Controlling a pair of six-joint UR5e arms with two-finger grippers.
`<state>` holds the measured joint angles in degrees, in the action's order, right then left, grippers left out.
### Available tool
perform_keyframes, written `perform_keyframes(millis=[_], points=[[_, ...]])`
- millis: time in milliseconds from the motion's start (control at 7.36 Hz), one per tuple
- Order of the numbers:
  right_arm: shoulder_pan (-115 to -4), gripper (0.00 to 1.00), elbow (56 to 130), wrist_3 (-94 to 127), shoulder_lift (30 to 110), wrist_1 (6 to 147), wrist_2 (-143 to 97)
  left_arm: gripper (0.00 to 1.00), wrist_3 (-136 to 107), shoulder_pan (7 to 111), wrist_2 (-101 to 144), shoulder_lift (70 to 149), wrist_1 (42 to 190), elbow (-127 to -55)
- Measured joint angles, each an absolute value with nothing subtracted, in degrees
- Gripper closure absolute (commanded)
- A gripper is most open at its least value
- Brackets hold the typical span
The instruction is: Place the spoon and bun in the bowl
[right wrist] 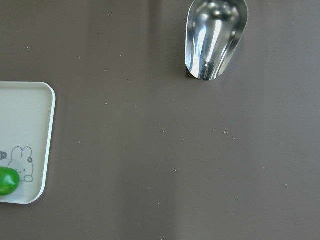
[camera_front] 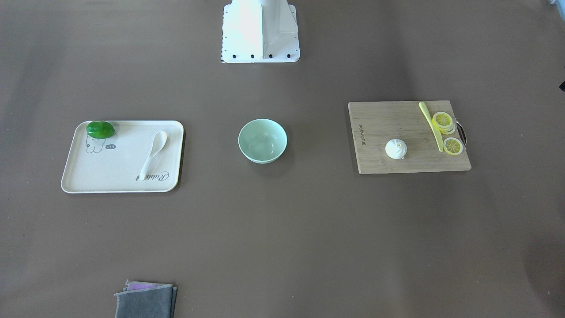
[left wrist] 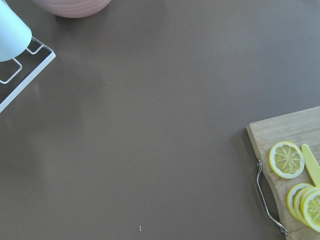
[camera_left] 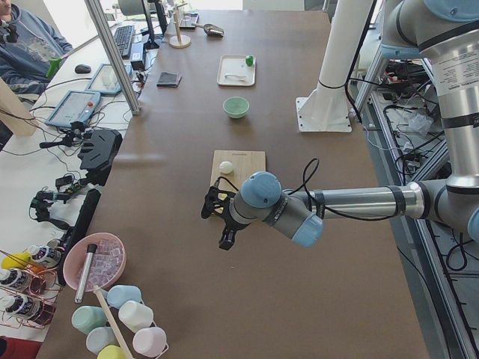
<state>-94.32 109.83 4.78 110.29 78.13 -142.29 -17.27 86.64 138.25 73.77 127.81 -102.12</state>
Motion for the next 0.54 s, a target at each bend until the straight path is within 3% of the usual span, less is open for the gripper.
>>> perform_keyframes(millis=[543], points=[[-75.0, 0.01, 109.9, 43.0, 104.8, 60.1, -137.7, 0.02, -34.4, 76.2, 137.2, 83.3, 127.8, -102.5]])
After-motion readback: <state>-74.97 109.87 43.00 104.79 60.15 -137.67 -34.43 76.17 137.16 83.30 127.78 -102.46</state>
